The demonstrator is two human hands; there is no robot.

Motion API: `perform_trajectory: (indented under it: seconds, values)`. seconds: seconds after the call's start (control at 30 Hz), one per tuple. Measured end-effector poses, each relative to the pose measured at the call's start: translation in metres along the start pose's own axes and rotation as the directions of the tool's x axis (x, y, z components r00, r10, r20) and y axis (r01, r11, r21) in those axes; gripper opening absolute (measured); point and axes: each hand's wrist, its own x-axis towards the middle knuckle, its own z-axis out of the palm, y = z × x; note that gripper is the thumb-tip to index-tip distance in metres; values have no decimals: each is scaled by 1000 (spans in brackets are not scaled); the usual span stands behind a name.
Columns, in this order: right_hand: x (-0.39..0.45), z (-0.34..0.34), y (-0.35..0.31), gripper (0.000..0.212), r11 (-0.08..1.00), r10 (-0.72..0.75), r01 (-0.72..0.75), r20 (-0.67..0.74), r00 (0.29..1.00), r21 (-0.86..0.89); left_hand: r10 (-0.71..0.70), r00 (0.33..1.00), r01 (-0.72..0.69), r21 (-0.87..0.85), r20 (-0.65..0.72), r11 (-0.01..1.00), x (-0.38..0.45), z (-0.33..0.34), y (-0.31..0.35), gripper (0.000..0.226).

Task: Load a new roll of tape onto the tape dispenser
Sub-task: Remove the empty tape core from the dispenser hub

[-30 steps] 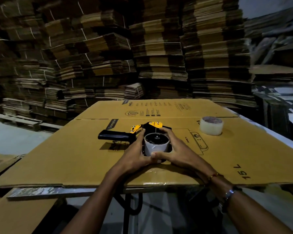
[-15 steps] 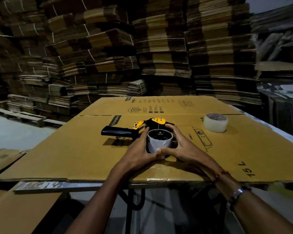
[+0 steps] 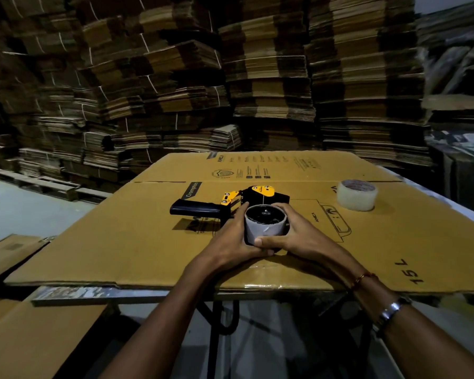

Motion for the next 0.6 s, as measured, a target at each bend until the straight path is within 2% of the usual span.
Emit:
perform_trajectory:
  seconds: [0.13, 0.37, 0.47, 0.6]
  values:
    - [5, -1, 2, 94, 999, 45, -44, 16, 999, -14, 8, 1000, -8, 33, -20, 999, 1, 2, -3, 127]
    - [8, -5, -3, 79, 991, 104, -111, 86, 991, 79, 32, 998, -28, 87, -46, 996, 6, 3, -7, 121]
    - [7, -3, -4, 72, 982, 92, -99, 52, 994, 158, 37, 998, -33, 91, -45, 995, 6, 4, -8, 121]
    - [7, 0, 0, 76, 988, 59, -61, 16, 998, 139, 46, 999, -44, 84, -22, 996, 10, 4, -8, 122]
